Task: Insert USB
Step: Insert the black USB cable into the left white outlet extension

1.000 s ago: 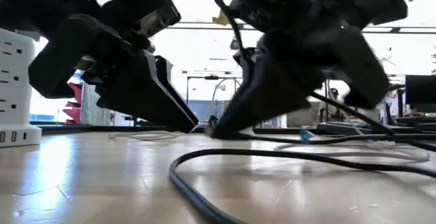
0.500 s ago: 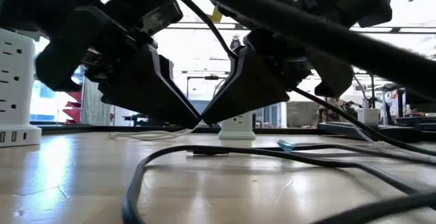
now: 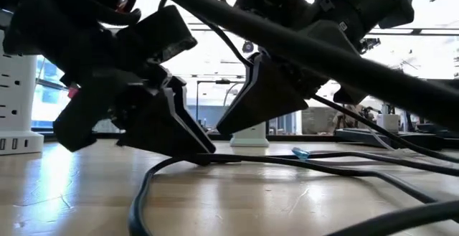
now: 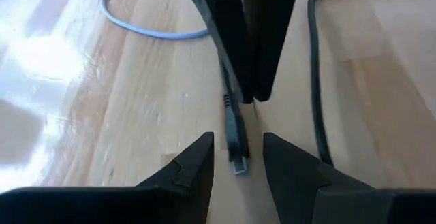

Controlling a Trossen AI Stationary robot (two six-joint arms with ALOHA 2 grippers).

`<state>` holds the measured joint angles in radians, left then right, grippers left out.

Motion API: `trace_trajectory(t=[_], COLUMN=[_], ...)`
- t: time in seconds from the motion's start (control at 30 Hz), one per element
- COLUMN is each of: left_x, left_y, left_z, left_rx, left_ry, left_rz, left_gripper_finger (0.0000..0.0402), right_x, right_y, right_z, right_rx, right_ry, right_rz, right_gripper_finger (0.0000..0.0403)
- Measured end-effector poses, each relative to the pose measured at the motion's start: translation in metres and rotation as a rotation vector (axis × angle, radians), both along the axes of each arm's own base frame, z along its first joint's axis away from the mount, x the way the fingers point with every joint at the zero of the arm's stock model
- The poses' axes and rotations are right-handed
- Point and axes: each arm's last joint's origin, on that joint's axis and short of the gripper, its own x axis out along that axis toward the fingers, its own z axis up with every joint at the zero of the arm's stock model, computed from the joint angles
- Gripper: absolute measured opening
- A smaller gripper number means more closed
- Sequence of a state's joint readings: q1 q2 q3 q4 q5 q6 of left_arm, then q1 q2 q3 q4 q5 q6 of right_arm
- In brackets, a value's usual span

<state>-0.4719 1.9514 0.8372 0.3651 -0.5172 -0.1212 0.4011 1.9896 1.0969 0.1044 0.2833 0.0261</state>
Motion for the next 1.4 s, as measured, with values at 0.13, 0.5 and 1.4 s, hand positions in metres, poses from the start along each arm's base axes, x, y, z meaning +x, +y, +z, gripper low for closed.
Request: trace_trajectory(t=[0.13, 0.5, 1.4], left_x=[0.003, 0.012, 0.011], left_y=[0.005, 0.016, 0.016], left_z=[0.000, -0.016, -0.017], left_rx=[0.002, -0.103, -0.155], left_ry=[0.010, 0.046, 0.036], left_rz=[-0.008, -0.021, -0.011], left_gripper_finger=[0.0105, 0.0010, 0.0000], right_x=[-0.001, -0.007, -0.031], right_y=[0.000, 0.005, -0.011], right_z=[0.000, -0.003, -0.039], right_rx=[-0.002, -0.011, 0.140], right_ry=[0.009, 0.057, -0.042], right_rz=[0.002, 0.004, -0.220], right_gripper_finger=[0.0001, 0.0001, 0.0125])
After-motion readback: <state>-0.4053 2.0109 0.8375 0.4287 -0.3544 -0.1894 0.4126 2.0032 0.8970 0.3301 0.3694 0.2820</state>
